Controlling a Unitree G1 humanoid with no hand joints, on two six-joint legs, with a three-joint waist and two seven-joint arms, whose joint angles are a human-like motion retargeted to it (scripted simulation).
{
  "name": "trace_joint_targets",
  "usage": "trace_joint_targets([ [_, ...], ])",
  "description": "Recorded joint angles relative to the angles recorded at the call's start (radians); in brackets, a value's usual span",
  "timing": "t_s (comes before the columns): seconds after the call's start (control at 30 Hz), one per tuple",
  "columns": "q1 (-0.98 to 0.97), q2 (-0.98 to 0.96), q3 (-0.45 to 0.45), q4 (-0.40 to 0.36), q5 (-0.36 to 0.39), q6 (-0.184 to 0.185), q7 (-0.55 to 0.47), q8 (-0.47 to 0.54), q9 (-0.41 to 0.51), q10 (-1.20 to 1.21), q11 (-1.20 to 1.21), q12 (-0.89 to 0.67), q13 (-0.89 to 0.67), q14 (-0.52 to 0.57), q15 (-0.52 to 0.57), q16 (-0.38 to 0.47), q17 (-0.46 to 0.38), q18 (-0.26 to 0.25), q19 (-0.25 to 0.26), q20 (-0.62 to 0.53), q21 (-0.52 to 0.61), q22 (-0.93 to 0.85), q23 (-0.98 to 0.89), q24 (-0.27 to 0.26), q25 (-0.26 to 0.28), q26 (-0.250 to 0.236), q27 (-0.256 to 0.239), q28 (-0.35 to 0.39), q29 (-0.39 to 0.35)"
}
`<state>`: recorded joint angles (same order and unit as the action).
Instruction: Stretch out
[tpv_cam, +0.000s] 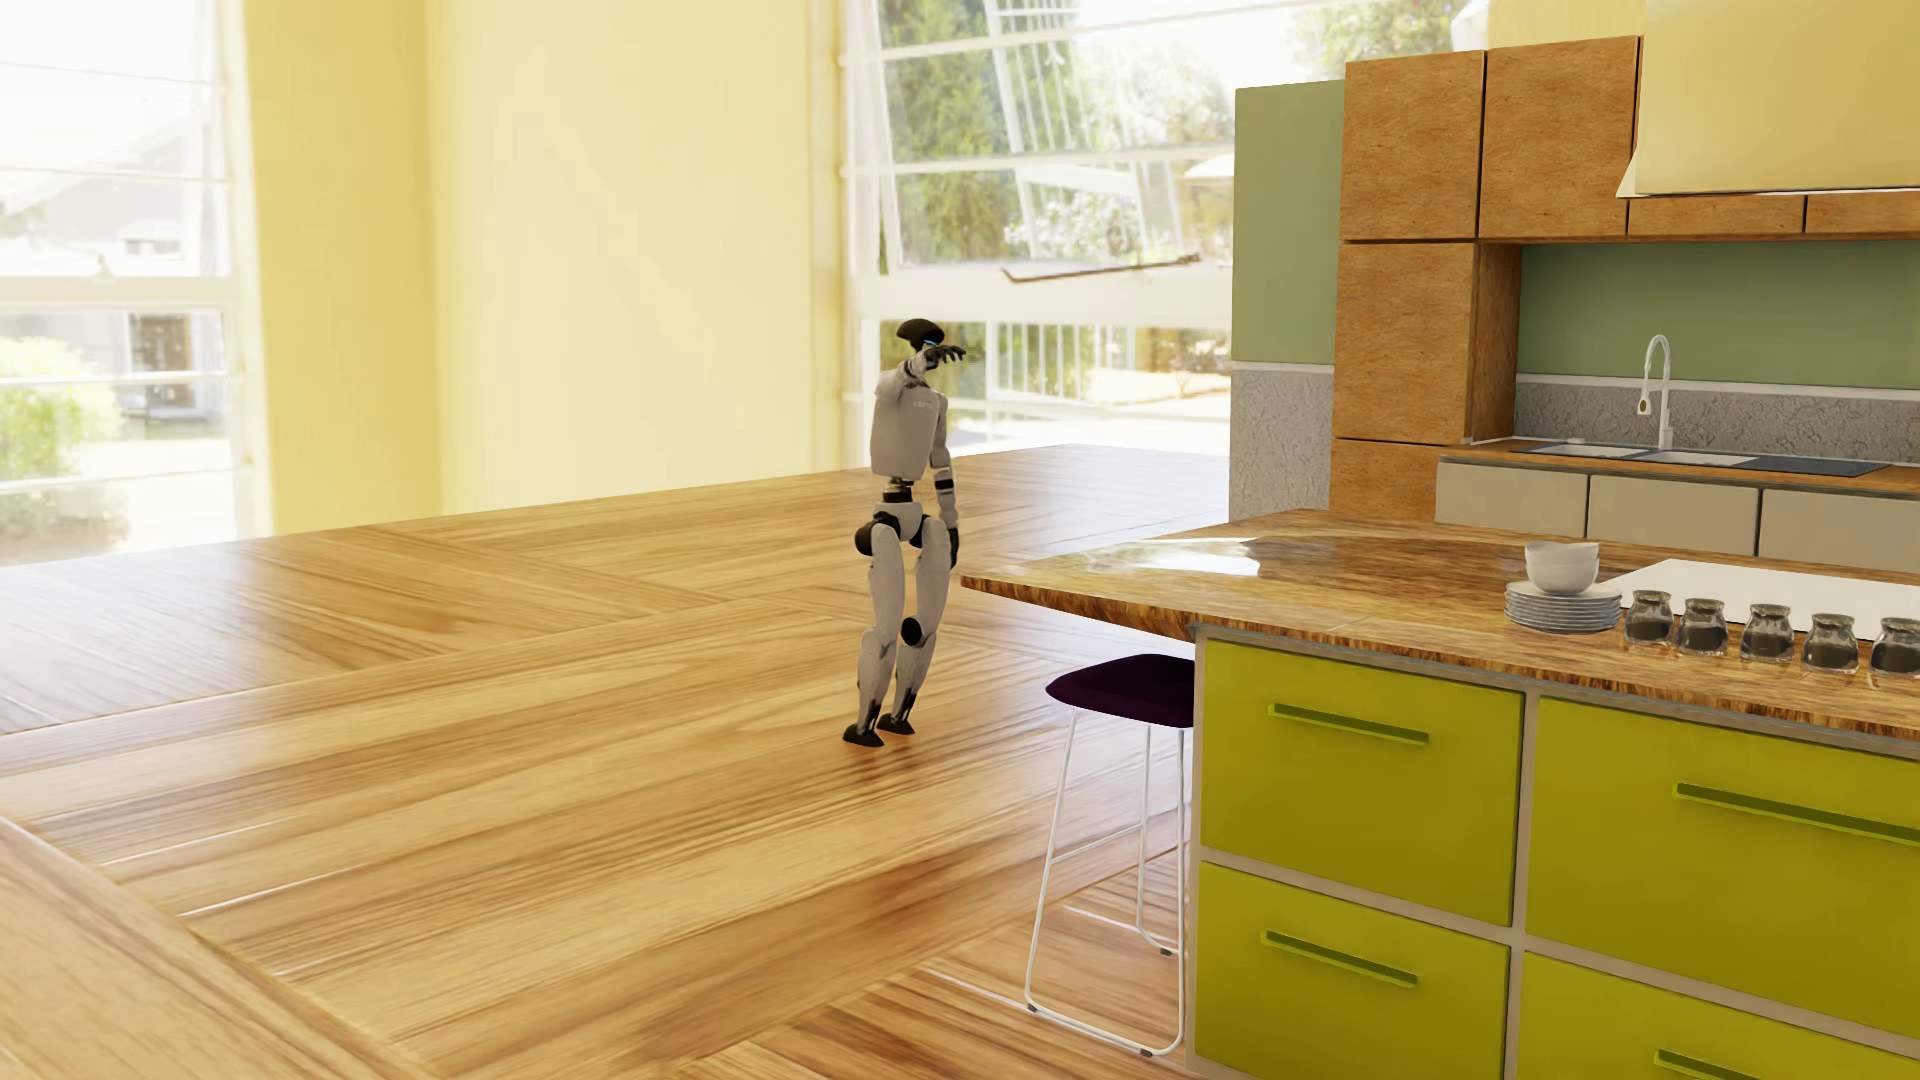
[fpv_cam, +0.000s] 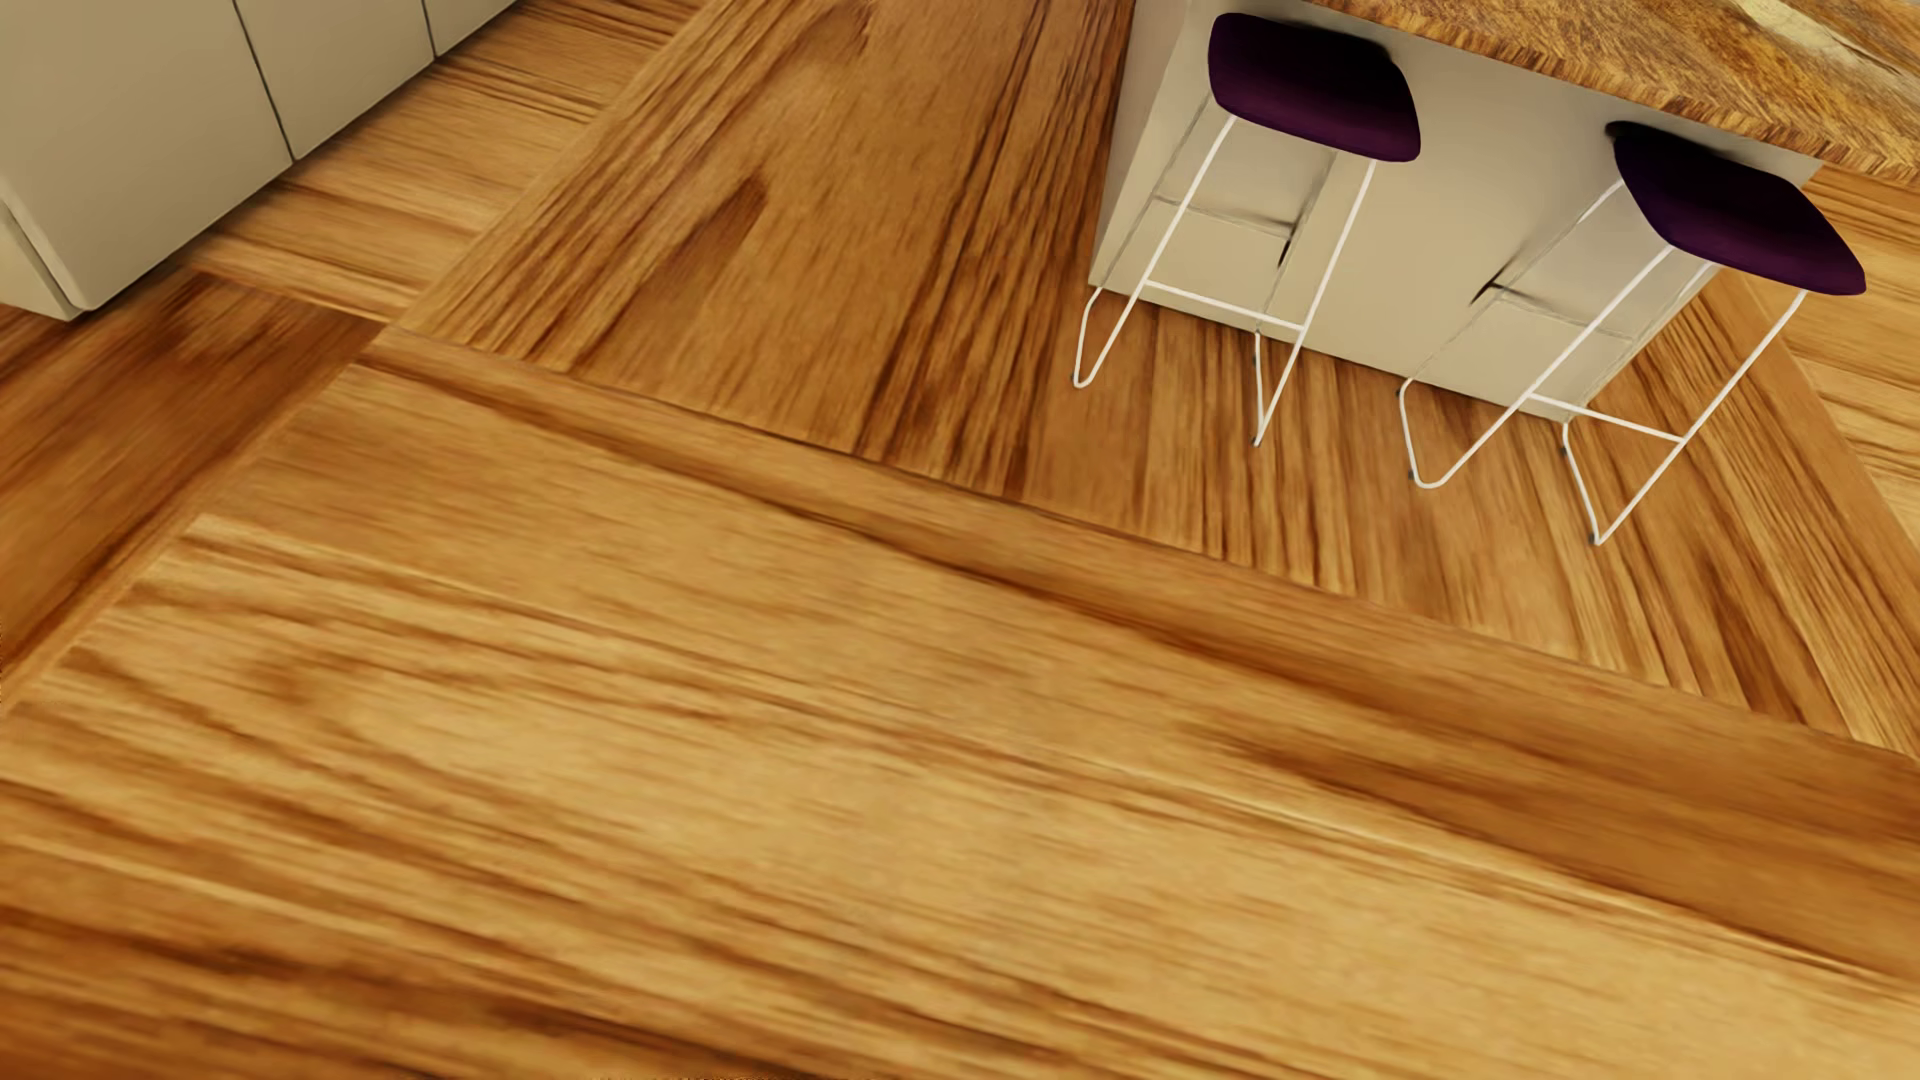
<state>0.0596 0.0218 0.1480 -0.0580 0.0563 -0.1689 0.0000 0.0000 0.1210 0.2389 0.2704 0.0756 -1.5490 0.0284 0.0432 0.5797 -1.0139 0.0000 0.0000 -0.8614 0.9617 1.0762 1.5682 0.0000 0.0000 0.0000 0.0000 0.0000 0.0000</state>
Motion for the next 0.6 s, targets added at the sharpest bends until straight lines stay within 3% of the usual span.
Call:
trace_joint_targets([
  [0.17, -0.001, 0.01, -0.001, 0.002, 0.0, -0.009, 0.0, 0.0, -0.006, 0.003, -0.011, 0.028, 0.096, -0.01, -0.002, 0.007, -0.014, 0.0, 0.0, 0.017, 0.0, -0.005, -0.057, 0.0, 0.0, 0.0, 0.0, 0.0, 0.0],
  [0.6, 0.008, 0.017, 0.001, -0.002, -0.005, -0.006, 0.0, 0.0, -0.017, -0.015, -0.015, 0.021, 0.103, 0.0, -0.014, 0.01, -0.015, 0.0, 0.0, 0.032, 0.0, -0.007, -0.058, 0.0, 0.0, 0.0, 0.0, 0.0, 0.0],
])
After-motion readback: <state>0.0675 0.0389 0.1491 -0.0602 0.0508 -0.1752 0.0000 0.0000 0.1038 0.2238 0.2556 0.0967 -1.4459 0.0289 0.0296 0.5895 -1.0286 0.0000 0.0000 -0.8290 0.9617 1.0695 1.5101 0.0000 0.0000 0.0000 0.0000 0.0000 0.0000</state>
